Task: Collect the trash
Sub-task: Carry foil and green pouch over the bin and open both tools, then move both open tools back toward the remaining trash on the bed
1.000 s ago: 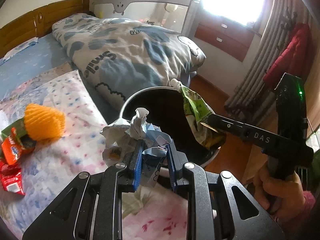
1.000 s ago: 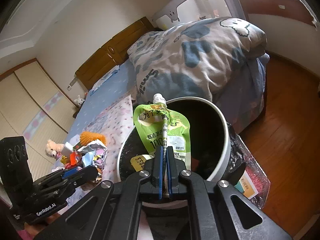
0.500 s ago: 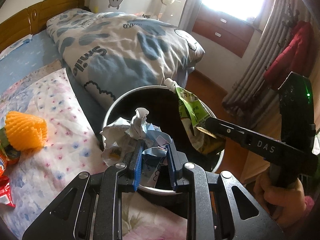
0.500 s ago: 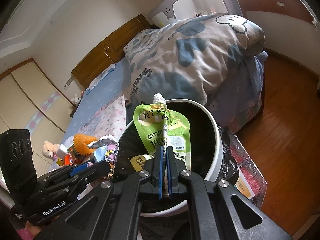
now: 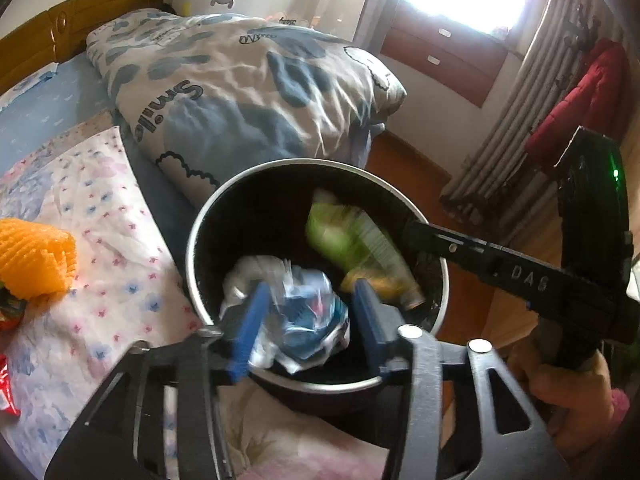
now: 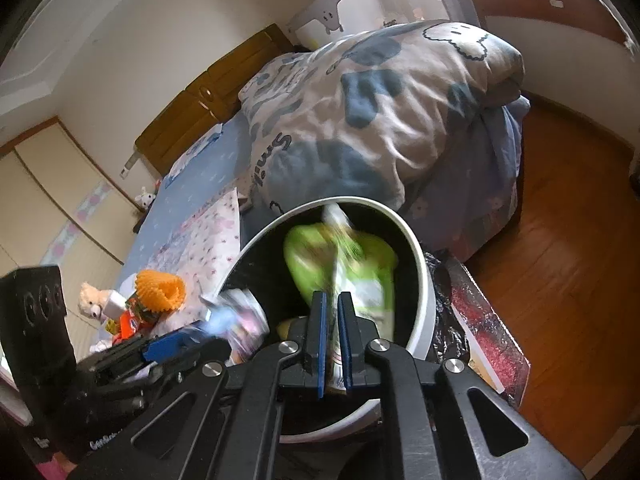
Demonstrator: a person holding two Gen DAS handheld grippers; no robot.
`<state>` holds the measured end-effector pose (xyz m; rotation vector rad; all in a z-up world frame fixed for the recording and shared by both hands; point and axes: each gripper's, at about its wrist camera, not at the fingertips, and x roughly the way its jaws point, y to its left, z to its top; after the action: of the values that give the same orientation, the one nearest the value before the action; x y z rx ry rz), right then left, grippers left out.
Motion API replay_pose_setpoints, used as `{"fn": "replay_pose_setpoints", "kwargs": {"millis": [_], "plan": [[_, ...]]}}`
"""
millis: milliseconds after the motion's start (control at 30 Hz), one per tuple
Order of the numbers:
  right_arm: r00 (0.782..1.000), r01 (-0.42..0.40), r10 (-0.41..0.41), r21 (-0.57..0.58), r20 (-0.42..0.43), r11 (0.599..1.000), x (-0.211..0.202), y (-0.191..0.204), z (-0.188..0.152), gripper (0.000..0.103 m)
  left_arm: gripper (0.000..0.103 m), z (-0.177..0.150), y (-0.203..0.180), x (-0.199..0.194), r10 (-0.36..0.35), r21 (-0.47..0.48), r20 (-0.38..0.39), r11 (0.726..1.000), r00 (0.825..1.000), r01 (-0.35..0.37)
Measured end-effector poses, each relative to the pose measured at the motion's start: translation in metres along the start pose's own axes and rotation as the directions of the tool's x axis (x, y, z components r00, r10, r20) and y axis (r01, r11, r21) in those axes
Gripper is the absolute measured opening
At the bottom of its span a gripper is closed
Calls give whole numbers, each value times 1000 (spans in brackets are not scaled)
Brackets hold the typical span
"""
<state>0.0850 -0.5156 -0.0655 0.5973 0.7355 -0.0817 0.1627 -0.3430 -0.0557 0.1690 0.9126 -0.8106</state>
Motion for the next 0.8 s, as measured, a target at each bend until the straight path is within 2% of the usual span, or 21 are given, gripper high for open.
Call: {"fn": "replay_pose_setpoints", "kwargs": {"millis": [67, 133, 200, 267, 333, 400, 567, 800], "plan": [[1000, -1, 1, 8, 9, 1000, -3, 0, 1, 12, 58, -4, 1, -4, 3, -3, 8, 1000, 1000, -3], [1000, -7, 7, 14, 21, 1000, -6, 1, 0, 20, 63, -8, 5, -8, 9, -13, 5, 1000, 1000, -9], [999, -17, 16, 15, 31, 1000, -9, 4, -1, 43, 64, -16, 12, -14, 16, -34, 9, 999, 1000, -16], [999, -31, 30, 11, 40, 999, -12, 9, -4, 52, 64, -23, 19, -21, 25, -53, 13, 998, 1000, -25], [999, -37, 37, 3, 40, 999, -13, 16, -8, 57, 64, -32, 28, -30, 37, -76, 22, 997, 999, -35], [998, -48, 48, -6, 40, 999, -13, 23, -12, 70, 64, -41, 36, -41, 67, -88, 38, 994, 997, -63], [996, -76, 78, -44, 35, 996, -11, 50, -22, 76, 65, -62, 58, -70, 132, -122, 78, 985, 988, -122], [991, -135, 135, -119, -5, 984, 1, 93, -38, 86, 67, -91, 95, -100, 207, -200, 96, 962, 974, -185]]}}
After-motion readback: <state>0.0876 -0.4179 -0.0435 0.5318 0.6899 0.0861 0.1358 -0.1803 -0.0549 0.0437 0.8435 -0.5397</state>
